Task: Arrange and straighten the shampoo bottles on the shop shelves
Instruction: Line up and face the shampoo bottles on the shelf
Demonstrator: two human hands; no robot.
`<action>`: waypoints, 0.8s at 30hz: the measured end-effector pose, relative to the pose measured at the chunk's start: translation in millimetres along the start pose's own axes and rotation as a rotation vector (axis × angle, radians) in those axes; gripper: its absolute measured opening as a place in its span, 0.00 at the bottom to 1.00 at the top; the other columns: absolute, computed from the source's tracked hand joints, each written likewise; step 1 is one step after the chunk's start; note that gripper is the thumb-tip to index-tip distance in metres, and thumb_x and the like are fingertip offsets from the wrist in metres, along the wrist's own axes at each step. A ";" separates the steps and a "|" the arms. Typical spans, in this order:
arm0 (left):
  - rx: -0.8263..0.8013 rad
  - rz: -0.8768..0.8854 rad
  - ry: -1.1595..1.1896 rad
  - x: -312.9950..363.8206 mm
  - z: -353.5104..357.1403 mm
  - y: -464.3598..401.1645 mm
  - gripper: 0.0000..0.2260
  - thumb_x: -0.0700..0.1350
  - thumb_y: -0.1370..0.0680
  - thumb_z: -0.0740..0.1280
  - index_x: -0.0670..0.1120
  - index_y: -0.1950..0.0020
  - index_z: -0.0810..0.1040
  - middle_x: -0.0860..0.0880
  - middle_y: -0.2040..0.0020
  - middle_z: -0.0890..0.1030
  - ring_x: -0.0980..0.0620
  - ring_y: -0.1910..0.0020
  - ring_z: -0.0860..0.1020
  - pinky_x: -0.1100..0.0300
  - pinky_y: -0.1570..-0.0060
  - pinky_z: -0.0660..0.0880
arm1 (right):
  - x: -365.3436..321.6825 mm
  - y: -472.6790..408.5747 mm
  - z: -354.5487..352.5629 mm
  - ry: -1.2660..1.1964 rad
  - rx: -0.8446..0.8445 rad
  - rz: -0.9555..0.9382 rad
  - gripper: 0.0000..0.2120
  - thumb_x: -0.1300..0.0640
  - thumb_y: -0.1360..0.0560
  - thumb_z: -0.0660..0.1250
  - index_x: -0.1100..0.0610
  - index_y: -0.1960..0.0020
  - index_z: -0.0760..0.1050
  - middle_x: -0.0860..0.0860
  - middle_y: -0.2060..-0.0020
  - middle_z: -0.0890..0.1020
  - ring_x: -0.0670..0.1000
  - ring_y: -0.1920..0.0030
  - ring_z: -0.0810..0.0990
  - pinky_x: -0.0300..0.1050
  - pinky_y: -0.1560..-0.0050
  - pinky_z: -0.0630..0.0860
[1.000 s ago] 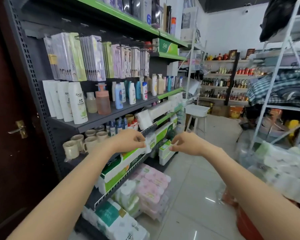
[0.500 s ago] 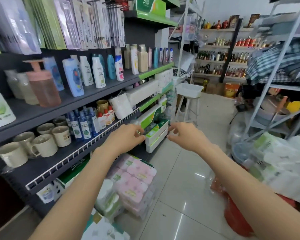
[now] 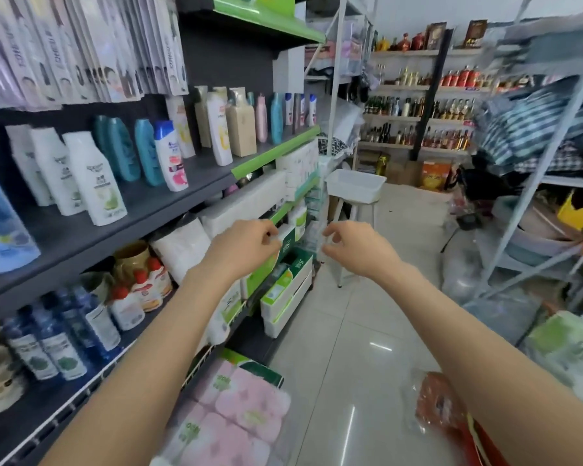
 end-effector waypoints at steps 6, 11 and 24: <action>0.015 0.043 0.022 6.5 24.4 -129.3 0.12 0.52 0.23 0.62 0.51 0.42 0.77 0.50 0.50 0.80 0.49 0.52 0.78 0.50 0.50 0.77 | 54.6 -107.3 -10.9 -0.010 0.058 0.028 0.16 0.54 0.23 0.61 0.54 0.36 0.72 0.54 0.44 0.79 0.56 0.46 0.78 0.53 0.50 0.78; 0.002 0.078 -0.001 31.1 48.8 -244.5 0.13 0.53 0.22 0.61 0.51 0.40 0.76 0.51 0.48 0.80 0.49 0.49 0.78 0.53 0.49 0.76 | 117.7 -205.9 -25.7 -0.014 0.078 0.028 0.16 0.53 0.23 0.61 0.53 0.36 0.73 0.54 0.42 0.79 0.56 0.46 0.78 0.52 0.49 0.77; 0.031 0.032 0.104 64.2 103.7 -507.9 0.13 0.52 0.23 0.63 0.51 0.40 0.76 0.51 0.48 0.80 0.50 0.49 0.78 0.56 0.51 0.75 | 255.8 -448.7 -63.3 -0.009 0.055 -0.006 0.17 0.51 0.22 0.61 0.53 0.34 0.71 0.53 0.42 0.78 0.54 0.49 0.79 0.52 0.48 0.77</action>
Point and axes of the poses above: each hand's wrist, its own y-axis away from the middle knuckle, its own z-axis out of the palm, x = y × z, the point moved 4 cm from there along -y, towards the middle knuckle
